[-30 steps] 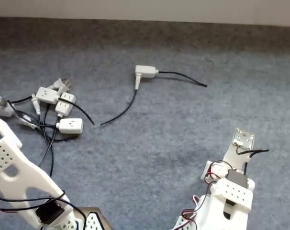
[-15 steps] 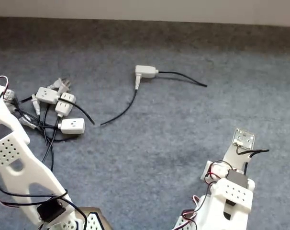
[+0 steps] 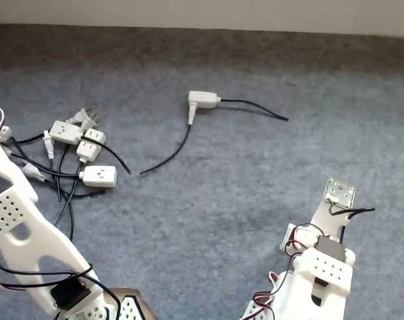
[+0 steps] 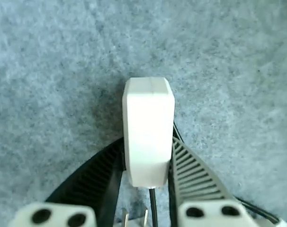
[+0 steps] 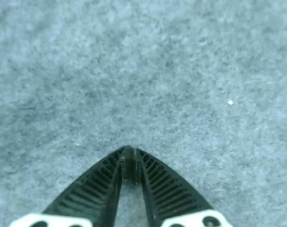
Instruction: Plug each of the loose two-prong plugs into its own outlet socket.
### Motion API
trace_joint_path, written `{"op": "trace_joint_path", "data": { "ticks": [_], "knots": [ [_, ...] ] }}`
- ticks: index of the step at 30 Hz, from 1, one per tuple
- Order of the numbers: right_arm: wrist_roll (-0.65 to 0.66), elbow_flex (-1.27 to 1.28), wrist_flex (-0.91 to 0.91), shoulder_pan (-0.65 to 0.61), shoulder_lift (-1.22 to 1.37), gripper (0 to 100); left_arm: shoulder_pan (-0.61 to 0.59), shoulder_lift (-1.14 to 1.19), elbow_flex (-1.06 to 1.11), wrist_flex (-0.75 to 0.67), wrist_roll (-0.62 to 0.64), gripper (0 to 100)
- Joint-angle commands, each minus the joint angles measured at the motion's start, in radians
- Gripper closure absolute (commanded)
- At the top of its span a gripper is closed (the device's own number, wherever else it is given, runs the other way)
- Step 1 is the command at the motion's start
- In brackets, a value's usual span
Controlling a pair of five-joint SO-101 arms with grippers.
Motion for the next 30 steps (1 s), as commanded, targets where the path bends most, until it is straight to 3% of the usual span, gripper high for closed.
{"op": "trace_joint_path", "data": {
  "ticks": [1,6,12,16,21,27,30],
  "knots": [
    [0.011,-0.001,-0.021,-0.012,-0.002,99.1,0.028,-0.048,-0.122,0.008,-0.106,95],
    [0.011,-0.001,-0.021,-0.012,-0.002,99.1,0.061,-0.108,-0.366,0.123,-0.204,95],
    [0.011,-0.001,-0.021,-0.012,-0.002,99.1,0.062,-0.171,-0.687,0.132,-0.213,95],
    [0.011,-0.001,-0.021,-0.012,-0.002,99.1,0.065,-0.302,-0.659,0.083,-0.227,95],
    [0.011,-0.001,-0.021,-0.012,-0.002,99.1,0.122,-0.406,-0.667,0.086,-0.387,96],
    [0.011,-0.001,-0.021,-0.010,-0.002,99.1,0.334,-0.545,-0.654,0.397,-0.600,96],
    [0.011,-0.001,-0.021,-0.005,-0.002,99.1,0.386,-0.636,-0.582,0.400,-0.623,98]
  ]
}}
